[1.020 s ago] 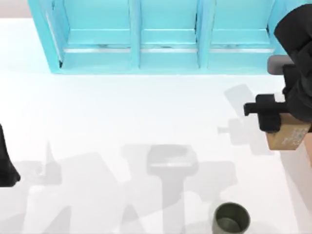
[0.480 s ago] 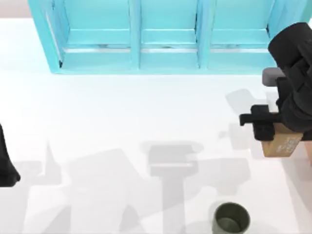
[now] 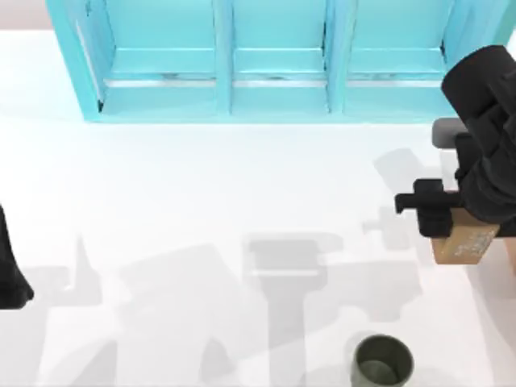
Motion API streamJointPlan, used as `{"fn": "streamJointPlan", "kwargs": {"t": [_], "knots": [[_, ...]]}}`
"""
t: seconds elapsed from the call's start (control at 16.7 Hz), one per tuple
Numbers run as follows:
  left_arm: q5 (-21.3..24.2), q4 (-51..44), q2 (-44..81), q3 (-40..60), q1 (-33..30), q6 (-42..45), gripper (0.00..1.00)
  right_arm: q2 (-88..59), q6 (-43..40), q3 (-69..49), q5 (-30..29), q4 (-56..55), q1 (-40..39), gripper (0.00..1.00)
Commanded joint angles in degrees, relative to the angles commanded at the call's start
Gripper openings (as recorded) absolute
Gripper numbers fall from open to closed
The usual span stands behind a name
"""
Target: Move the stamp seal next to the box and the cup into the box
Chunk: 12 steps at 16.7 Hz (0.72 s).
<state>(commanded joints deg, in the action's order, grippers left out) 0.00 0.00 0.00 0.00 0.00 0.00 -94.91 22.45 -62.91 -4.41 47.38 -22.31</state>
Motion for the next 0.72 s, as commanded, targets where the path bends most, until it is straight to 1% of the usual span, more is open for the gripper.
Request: {"fn": "streamJointPlan", "kwargs": {"t": [0.66, 0.72], "knots": [[0.0, 0.0, 0.0, 0.0, 0.0, 0.0, 1.0, 0.0, 0.0, 0.0, 0.0, 0.0, 0.0, 0.98], [0.0, 0.0, 0.0, 0.0, 0.0, 0.0, 1.0, 0.0, 0.0, 0.0, 0.0, 0.0, 0.0, 1.0]]}}
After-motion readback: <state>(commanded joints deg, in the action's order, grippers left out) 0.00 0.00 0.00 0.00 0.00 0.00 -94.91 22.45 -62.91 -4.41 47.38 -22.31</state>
